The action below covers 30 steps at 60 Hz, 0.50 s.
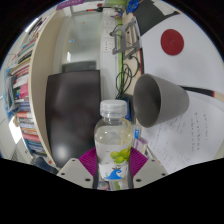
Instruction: Pour water
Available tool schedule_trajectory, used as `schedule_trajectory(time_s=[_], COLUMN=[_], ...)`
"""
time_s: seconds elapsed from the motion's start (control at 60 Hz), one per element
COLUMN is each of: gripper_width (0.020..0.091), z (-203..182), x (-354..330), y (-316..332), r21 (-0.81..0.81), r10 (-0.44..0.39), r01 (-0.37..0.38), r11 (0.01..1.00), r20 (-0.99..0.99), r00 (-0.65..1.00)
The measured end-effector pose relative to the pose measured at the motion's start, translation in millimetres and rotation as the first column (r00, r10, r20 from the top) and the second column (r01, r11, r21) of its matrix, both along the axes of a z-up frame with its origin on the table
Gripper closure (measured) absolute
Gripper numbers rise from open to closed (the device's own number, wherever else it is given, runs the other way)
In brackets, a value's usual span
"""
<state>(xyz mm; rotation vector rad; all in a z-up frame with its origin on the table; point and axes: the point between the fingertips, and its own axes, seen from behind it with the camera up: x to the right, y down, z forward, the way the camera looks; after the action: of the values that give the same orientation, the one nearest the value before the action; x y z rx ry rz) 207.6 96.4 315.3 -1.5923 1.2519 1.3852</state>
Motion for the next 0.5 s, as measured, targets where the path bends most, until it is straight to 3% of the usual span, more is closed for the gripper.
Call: schedule_trajectory(time_s=[0.267,0.4,0.5], gripper_width=[0.0705,0.0707,0.0704], z=[1.9,6.7,53.6], x=[16.7,14.9,29.2], y=[9.1,10.3,5.1], r21=[-0.065,-0.056,-0.017], r10=[-0.1,-0.072,-0.029], r01=[0.087,0.061,0.026], r11=[0.994,0.997,0.999], r20=[-0.257,-0.224,-0.134], r00=[0.961,0.972,0.991])
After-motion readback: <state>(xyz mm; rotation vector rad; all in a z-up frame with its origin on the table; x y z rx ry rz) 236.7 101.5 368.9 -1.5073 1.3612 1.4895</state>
